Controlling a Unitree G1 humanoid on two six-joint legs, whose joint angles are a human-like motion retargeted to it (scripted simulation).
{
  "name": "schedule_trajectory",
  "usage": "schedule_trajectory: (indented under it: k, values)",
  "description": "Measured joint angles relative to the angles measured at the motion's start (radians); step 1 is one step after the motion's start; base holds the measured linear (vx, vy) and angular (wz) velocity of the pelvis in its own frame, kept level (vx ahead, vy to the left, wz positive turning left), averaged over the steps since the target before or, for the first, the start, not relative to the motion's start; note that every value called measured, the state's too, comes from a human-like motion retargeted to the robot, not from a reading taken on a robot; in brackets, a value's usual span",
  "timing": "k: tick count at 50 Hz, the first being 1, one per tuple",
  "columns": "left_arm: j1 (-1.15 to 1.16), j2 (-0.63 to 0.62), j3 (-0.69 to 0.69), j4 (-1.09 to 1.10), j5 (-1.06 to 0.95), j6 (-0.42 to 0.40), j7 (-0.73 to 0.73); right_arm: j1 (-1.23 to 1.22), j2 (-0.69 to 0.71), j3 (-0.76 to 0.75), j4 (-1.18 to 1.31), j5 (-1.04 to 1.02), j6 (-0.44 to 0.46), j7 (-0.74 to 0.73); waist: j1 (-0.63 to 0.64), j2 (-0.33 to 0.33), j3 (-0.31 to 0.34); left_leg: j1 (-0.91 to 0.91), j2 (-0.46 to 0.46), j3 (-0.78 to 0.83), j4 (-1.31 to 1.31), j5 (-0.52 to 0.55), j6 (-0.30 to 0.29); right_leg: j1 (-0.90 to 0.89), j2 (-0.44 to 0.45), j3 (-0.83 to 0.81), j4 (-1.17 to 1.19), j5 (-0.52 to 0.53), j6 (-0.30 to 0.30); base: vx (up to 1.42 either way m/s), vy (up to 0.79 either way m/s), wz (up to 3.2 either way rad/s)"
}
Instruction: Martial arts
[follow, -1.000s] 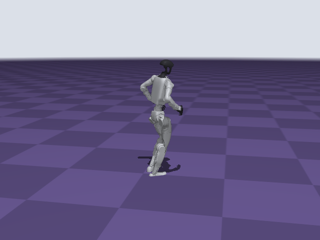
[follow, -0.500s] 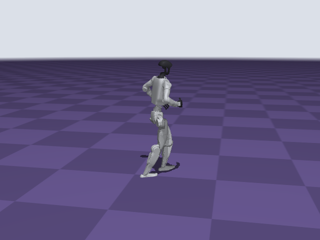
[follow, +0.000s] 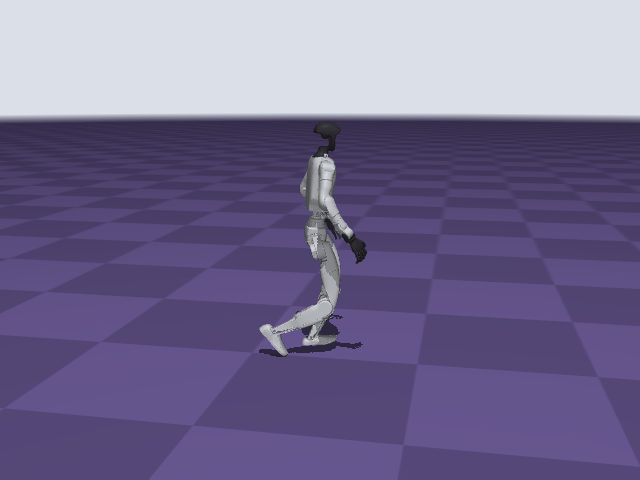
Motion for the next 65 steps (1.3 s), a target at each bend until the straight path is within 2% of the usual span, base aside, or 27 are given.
schedule_trajectory:
  k: [5, 10, 15, 24, 32, 38, 43, 46, 49, 55, 60, 65]
  values:
    - [-0.091, -0.079, 0.041, 0.228, 0.024, 0.045, 0.06, -0.077, 0.054, -0.004, 0.274, 0.014, 0.023, -0.015, 0.001, -0.001, 0.028, 0.05, 0.003, 0.013, -0.04, 0.004, 0.001, -0.126, -0.074, -0.02, 0.148, -0.058, -0.069, 0.11, 0.06, -0.51]
    - [-0.107, -0.118, 0.073, 0.337, 0.004, 0.071, 0.084, -0.091, 0.075, -0.014, 0.355, 0.034, 0.031, -0.031, -0.003, 0.017, 0.043, 0.112, 0.016, 0.021, -0.094, 0.012, -0.006, -0.207, -0.109, -0.06, 0.115, -0.187, -0.138, 0.14, 0.01, -0.51]
    - [-0.09, -0.134, 0.095, 0.394, -0.022, 0.08, 0.094, -0.079, 0.085, -0.016, 0.36, 0.046, 0.032, -0.058, -0.011, 0.041, 0.044, 0.158, 0.043, 0.024, -0.135, 0.018, -0.024, -0.246, -0.076, -0.099, -0.039, -0.281, -0.167, 0.14, -0.05, -0.39]
    - [-0.06, -0.142, 0.11, 0.473, -0.044, 0.089, 0.095, -0.035, 0.099, 0.005, 0.357, 0.038, 0.037, -0.099, 0.007, 0.083, 0.036, 0.203, 0.097, 0.033, -0.139, -0.001, -0.042, -0.18, 0.027, -0.154, -0.318, -0.346, -0.195, 0.12, -0.06, -0.39]
    - [-0.057, -0.159, 0.102, 0.54, -0.046, 0.101, 0.089, -0.044, 0.095, 0.055, 0.36, 0.013, 0.039, -0.141, 0.025, 0.112, 0.042, 0.208, 0.132, 0.058, -0.07, -0.03, -0.038, -0.132, 0.072, -0.147, -0.379, -0.364, -0.222, 0.07, -0.01, -0.38]
    - [-0.067, -0.173, 0.082, 0.556, -0.036, 0.101, 0.112, -0.06, 0.075, 0.091, 0.344, 0.0, 0.033, -0.192, 0.028, 0.133, 0.055, 0.212, 0.148, 0.079, -0.02, -0.035, -0.027, -0.156, 0.071, -0.144, -0.31, -0.334, -0.244, 0.01, 0.02, -0.37]
    - [-0.109, -0.159, 0.057, 0.523, -0.023, 0.102, 0.156, -0.072, 0.07, 0.107, 0.329, 0.015, 0.031, -0.235, 0.0, 0.149, 0.076, 0.224, 0.138, 0.081, 0.006, -0.024, -0.028, -0.301, 0.075, -0.097, -0.144, -0.374, -0.289, -0.01, 0.02, -0.07]
    - [-0.133, -0.144, 0.046, 0.498, -0.022, 0.104, 0.183, -0.063, 0.088, 0.109, 0.335, 0.035, 0.035, -0.253, -0.024, 0.161, 0.09, 0.228, 0.14, 0.076, 0.015, -0.023, -0.03, -0.418, 0.087, -0.084, -0.115, -0.372, -0.295, -0.02, 0.06, 0.02]
    - [-0.155, -0.131, 0.036, 0.472, -0.019, 0.106, 0.208, -0.047, 0.108, 0.103, 0.353, 0.061, 0.043, -0.264, -0.038, 0.188, 0.091, 0.222, 0.168, 0.067, 0.023, -0.023, -0.033, -0.544, 0.144, -0.085, -0.21, -0.351, -0.281, -0.01, 0.06, 0.04]
    - [-0.195, -0.124, 0.02, 0.416, 0.008, 0.1, 0.251, 0.002, 0.145, 0.082, 0.376, 0.106, 0.055, -0.268, -0.051, 0.234, 0.115, 0.197, 0.225, 0.059, 0.086, -0.02, -0.056, -0.795, 0.254, -0.089, -0.504, -0.266, -0.216, -0.08, 0.06, 0.04]
    - [-0.215, -0.125, 0.01, 0.372, 0.025, 0.092, 0.271, 0.014, 0.153, 0.071, 0.376, 0.115, 0.062, -0.256, -0.058, 0.263, 0.148, 0.201, 0.267, 0.056, 0.133, -0.045, -0.069, -0.983, 0.271, -0.094, -0.575, -0.208, -0.195, -0.1, 0.07, 0.09]
    - [-0.212, -0.132, -0.002, 0.343, 0.049, 0.085, 0.26, 0.019, 0.151, 0.057, 0.373, 0.114, 0.065, -0.239, -0.072, 0.295, 0.181, 0.22, 0.306, 0.047, 0.177, -0.068, -0.079, -1.095, 0.253, -0.091, -0.498, -0.189, -0.199, -0.02, 0.02, 0.05]
